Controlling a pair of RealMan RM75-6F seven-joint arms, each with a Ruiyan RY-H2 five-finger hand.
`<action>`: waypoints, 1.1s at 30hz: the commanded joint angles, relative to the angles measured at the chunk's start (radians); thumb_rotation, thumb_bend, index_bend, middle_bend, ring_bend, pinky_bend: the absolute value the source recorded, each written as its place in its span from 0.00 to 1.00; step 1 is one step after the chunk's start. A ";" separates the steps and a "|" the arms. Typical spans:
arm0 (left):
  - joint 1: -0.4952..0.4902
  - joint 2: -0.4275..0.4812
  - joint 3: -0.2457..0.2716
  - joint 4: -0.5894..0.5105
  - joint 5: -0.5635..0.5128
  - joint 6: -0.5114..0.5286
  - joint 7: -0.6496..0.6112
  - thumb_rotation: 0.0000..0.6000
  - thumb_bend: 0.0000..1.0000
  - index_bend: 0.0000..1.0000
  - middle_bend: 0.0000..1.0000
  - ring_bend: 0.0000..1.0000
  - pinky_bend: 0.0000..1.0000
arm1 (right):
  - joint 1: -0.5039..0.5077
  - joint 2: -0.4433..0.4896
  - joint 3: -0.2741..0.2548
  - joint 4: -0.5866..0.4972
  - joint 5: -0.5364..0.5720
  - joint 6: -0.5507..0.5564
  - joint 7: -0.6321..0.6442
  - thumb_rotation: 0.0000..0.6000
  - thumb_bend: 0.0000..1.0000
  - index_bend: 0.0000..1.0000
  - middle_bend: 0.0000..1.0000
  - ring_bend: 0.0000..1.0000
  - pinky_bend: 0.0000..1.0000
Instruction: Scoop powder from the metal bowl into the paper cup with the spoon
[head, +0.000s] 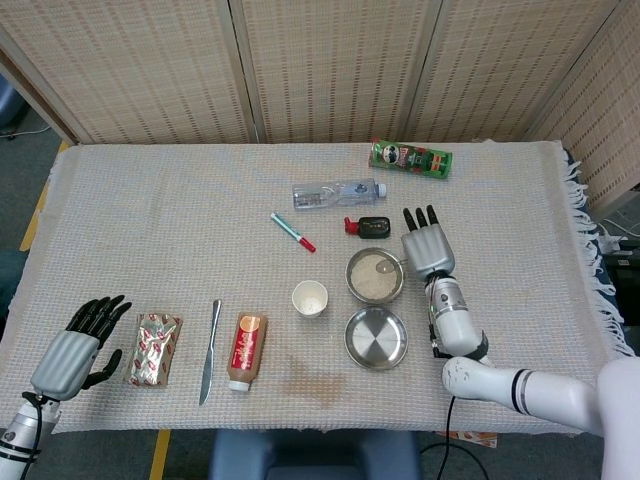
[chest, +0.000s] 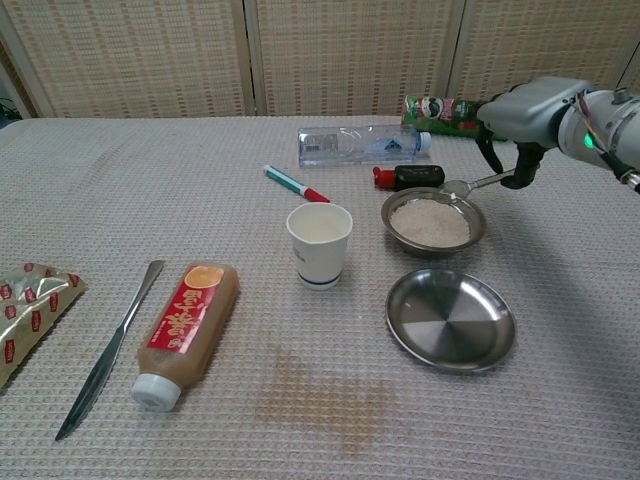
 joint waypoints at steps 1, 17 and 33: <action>-0.001 0.000 0.000 0.001 0.000 -0.001 -0.001 1.00 0.49 0.00 0.00 0.00 0.08 | 0.034 -0.044 -0.031 0.036 0.025 0.030 -0.060 1.00 0.33 0.60 0.00 0.00 0.00; -0.005 0.001 -0.002 -0.001 -0.004 -0.008 -0.002 1.00 0.49 0.00 0.00 0.00 0.08 | 0.096 -0.132 -0.096 0.101 0.029 0.063 -0.157 1.00 0.33 0.60 0.00 0.00 0.00; -0.002 0.003 -0.001 0.000 -0.001 0.001 -0.008 1.00 0.49 0.00 0.00 0.00 0.08 | 0.109 -0.160 -0.110 0.071 0.025 0.053 -0.147 1.00 0.33 0.61 0.00 0.00 0.00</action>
